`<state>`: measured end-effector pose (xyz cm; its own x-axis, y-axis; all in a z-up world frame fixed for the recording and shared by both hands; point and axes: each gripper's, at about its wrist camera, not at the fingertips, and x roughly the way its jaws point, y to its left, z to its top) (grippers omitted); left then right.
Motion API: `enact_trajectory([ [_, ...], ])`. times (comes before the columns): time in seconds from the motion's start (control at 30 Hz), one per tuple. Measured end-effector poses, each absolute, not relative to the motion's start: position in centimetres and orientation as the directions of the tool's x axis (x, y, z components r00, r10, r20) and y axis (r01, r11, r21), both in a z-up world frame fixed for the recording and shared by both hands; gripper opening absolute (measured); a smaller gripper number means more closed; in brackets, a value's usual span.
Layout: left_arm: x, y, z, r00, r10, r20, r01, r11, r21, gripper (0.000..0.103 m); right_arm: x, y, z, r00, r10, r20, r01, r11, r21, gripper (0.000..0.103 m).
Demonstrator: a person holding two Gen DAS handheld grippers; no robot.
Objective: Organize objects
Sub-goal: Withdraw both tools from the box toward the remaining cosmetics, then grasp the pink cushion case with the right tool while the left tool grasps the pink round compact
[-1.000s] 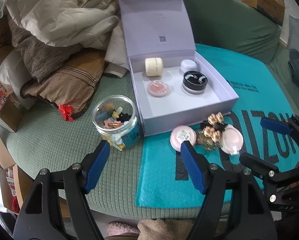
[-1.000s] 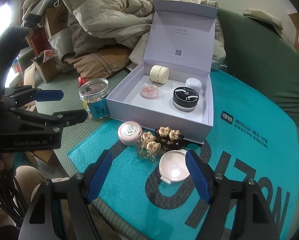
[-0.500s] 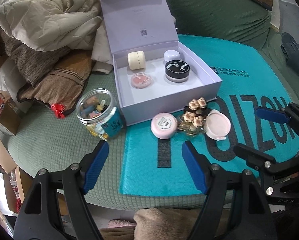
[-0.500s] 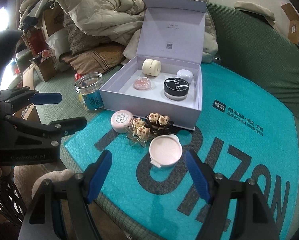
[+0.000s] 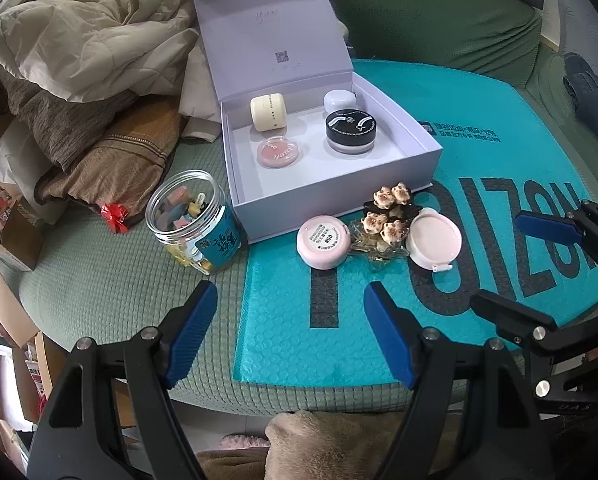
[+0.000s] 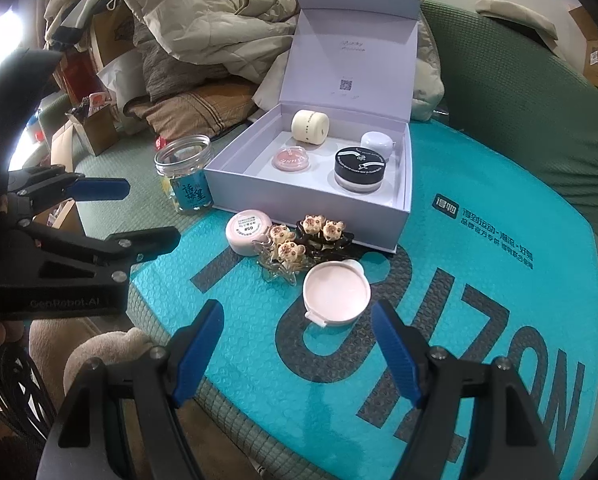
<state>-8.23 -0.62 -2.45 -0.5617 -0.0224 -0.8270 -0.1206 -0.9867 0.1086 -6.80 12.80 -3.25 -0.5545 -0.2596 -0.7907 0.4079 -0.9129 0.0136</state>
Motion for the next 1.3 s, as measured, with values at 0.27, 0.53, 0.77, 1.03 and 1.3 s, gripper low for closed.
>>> enact_trajectory([
  [0.27,-8.4,-0.7,-2.6,-0.561,-0.025,-0.828,-0.1,-0.99,0.098,0.075,-7.0,13.2,-3.6,-0.555,-0.261,-0.79,0.429,-0.903,-0.003,0.077],
  [0.53,-8.1,-0.6,-3.2,-0.556,-0.019,-0.831,-0.066,-0.996,0.067,0.075,-7.8,14.1,-5.2,-0.526,-0.28,-0.803,0.453,-0.892,0.014,0.077],
  [0.77,-8.3,-0.7,-5.1,-0.524,0.005,-0.852,-0.052,-0.998,0.026,0.075,-9.8,13.7,-7.7,-0.494,-0.279,-0.824,0.477,-0.879,0.011,0.077],
  [1.03,-10.7,-0.3,-7.5,-0.484,0.029,-0.875,-0.05,-0.999,-0.005,0.075,-12.5,15.1,-9.8,-0.487,-0.264,-0.832,0.409,-0.911,0.049,0.077],
  [1.3,-13.3,-0.2,-9.4,-0.464,0.052,-0.884,-0.035,-0.999,-0.04,0.075,-13.8,15.3,-11.4,-0.453,-0.271,-0.849,0.41,-0.909,0.071,0.077],
])
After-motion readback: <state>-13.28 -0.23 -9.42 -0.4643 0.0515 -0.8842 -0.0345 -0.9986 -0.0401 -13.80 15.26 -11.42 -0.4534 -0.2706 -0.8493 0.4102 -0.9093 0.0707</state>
